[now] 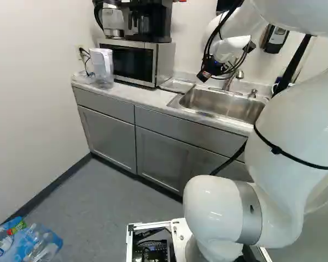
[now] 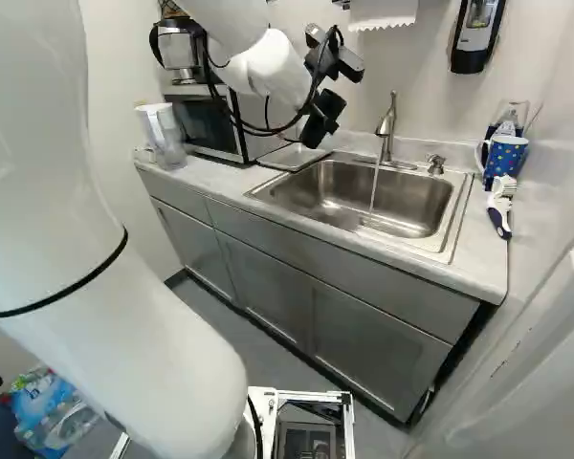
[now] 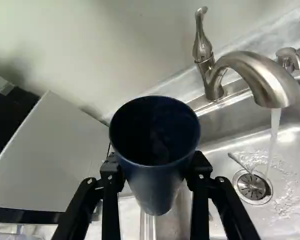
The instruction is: Rinse the cup and place it in the tray
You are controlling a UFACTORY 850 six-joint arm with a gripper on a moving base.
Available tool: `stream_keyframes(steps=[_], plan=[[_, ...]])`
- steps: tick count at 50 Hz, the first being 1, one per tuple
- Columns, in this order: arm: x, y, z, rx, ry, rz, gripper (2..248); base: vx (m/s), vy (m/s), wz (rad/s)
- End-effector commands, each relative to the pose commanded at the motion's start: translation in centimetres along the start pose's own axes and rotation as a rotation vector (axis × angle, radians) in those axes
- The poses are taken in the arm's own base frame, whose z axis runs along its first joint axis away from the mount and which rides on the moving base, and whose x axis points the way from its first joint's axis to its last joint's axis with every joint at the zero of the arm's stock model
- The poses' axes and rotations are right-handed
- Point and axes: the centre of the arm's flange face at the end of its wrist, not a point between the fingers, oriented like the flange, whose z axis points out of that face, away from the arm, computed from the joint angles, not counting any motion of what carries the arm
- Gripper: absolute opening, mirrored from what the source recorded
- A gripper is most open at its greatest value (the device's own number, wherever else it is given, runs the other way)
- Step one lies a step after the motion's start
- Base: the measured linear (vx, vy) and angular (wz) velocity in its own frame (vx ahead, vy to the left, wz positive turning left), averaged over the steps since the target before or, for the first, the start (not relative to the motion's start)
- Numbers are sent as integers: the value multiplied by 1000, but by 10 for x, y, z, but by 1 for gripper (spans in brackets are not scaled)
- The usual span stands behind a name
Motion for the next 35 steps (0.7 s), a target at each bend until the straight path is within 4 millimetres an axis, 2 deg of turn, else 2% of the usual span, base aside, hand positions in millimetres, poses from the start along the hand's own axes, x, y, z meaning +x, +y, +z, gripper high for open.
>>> stream_keyframes(steps=[35], plan=[[0,0,0,0,0,368,126,0,0,0]])
